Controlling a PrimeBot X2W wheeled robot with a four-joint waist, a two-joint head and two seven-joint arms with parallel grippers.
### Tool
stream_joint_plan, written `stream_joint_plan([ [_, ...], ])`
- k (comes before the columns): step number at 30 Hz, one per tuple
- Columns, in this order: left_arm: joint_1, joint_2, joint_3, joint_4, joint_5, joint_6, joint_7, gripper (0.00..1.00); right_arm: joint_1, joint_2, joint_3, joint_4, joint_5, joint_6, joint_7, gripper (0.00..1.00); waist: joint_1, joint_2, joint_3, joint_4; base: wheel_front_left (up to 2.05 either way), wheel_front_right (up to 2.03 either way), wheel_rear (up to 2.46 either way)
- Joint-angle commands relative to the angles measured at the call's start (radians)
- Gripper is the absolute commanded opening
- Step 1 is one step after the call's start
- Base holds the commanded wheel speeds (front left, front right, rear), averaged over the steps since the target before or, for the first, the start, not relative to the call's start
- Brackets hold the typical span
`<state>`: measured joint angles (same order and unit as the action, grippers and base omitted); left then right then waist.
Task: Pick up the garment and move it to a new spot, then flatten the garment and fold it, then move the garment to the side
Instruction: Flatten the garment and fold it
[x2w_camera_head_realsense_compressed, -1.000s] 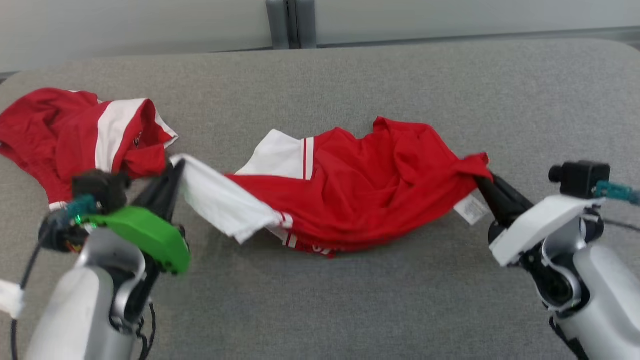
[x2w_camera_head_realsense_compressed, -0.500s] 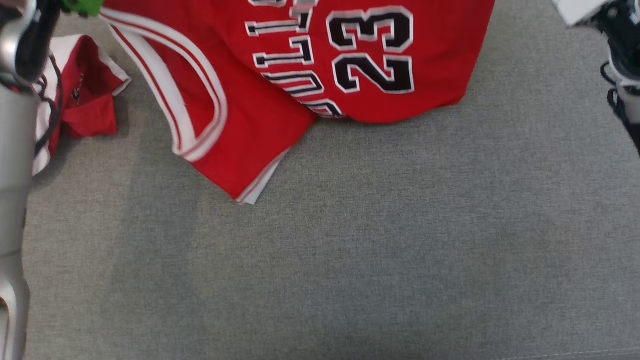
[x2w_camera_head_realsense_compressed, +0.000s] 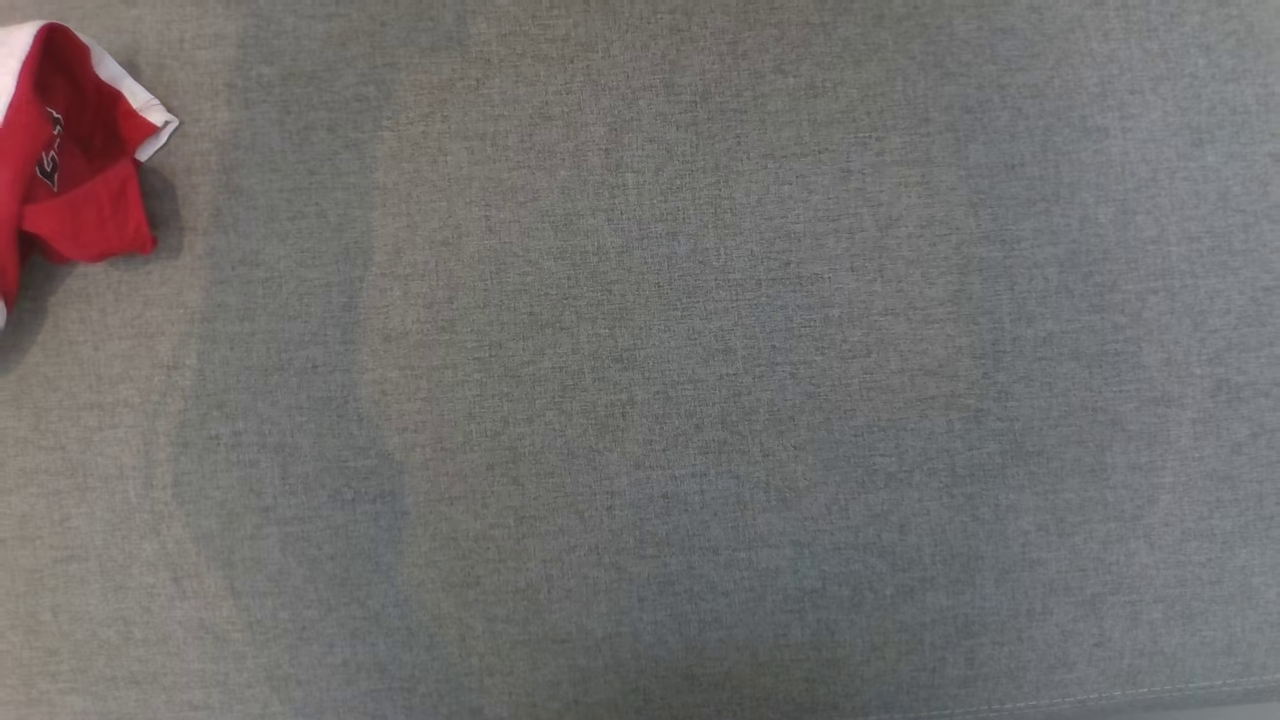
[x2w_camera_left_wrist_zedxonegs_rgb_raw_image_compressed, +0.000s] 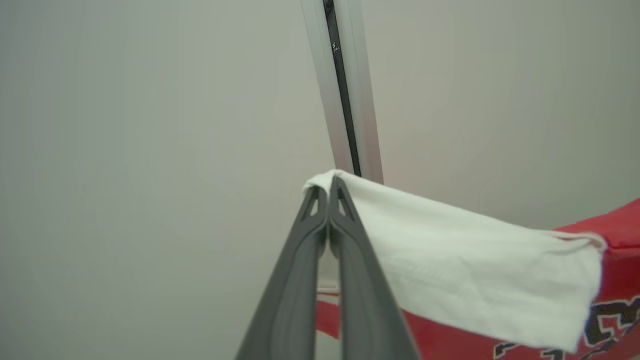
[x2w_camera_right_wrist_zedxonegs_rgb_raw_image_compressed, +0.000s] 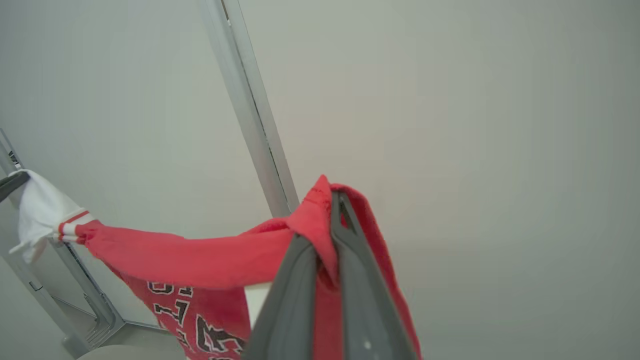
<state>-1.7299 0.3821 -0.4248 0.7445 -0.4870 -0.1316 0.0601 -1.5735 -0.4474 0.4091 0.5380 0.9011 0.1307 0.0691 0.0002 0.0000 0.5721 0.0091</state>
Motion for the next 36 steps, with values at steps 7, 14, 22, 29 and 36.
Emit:
stream_joint_plan([
  [7, 0.047, 0.000, -0.089, 0.106, -0.076, 0.002, 0.015, 0.00, 0.045, -0.028, 0.108, 0.069, 0.060, 0.000, -0.020, 0.00, -0.0002, 0.0000, -0.090, 0.013, 0.00, 0.00, 0.00],
  [14, 0.255, 0.023, -0.230, 0.127, -0.211, 0.002, 0.146, 0.00, 0.245, -0.085, 0.292, 0.081, 0.117, 0.000, 0.028, 0.00, -0.0002, 0.0000, -0.222, 0.022, 0.00, 0.00, 0.00],
  [22, 0.591, 0.136, -0.366, -0.040, -0.474, 0.002, 0.392, 0.00, 0.535, -0.138, 0.455, 0.041, 0.251, 0.000, 0.105, 0.00, -0.0002, 0.0000, -0.399, 0.017, 0.00, 0.00, 0.00],
  [29, 0.897, 0.280, -0.428, -0.276, -0.627, 0.006, 0.548, 0.00, 0.760, -0.216, 0.565, -0.057, 0.341, 0.000, 0.180, 0.00, -0.0002, 0.0000, -0.519, 0.012, 0.00, 0.00, 0.00],
  [36, 1.169, 0.437, -0.466, -0.596, -0.760, 0.097, 0.677, 0.00, 0.945, -0.316, 0.603, -0.151, 0.369, 0.000, 0.212, 0.00, -0.0002, 0.0000, -0.562, 0.010, 0.00, 0.00, 0.00],
])
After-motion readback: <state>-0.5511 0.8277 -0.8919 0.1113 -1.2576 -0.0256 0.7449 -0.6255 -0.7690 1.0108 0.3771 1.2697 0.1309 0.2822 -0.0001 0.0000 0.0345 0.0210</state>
